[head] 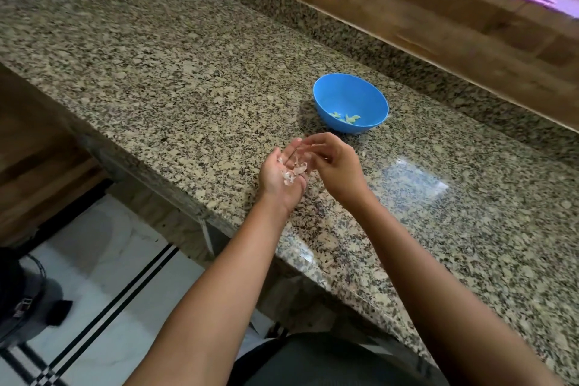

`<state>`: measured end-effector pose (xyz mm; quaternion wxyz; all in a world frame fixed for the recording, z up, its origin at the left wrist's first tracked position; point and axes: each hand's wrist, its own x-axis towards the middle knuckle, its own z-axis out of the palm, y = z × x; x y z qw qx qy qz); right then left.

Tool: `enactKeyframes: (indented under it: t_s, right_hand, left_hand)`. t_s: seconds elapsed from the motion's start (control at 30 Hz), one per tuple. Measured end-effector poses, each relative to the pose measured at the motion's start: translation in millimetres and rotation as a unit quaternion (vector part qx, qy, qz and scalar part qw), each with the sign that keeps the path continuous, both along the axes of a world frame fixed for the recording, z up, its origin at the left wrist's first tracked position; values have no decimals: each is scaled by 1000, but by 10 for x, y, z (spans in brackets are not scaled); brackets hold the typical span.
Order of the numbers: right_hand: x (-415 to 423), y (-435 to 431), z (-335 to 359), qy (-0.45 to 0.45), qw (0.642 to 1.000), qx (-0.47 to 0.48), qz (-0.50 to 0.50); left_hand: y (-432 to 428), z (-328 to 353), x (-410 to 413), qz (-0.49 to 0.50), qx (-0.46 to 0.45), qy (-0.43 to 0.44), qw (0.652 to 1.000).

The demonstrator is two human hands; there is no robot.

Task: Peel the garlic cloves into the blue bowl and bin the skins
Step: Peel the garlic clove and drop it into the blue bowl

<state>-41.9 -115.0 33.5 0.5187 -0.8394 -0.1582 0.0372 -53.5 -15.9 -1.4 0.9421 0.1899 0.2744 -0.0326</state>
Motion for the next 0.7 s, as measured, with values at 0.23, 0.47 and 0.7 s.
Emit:
enactKeyframes:
  t_s: [0.23, 0.47, 0.7]
  right_hand:
    - [-274, -223, -181, -18, 991, -133, -6]
    - [-372, -271, -413, -40, 982, -182, 3]
    - [-54, -169, -314, -37, 968, -240, 63]
  left_hand:
    - [162, -112, 19, 57, -39, -27, 997]
    - [217, -190, 19, 62, -28, -29, 997]
    - [235, -211, 38, 56, -15, -23, 998]
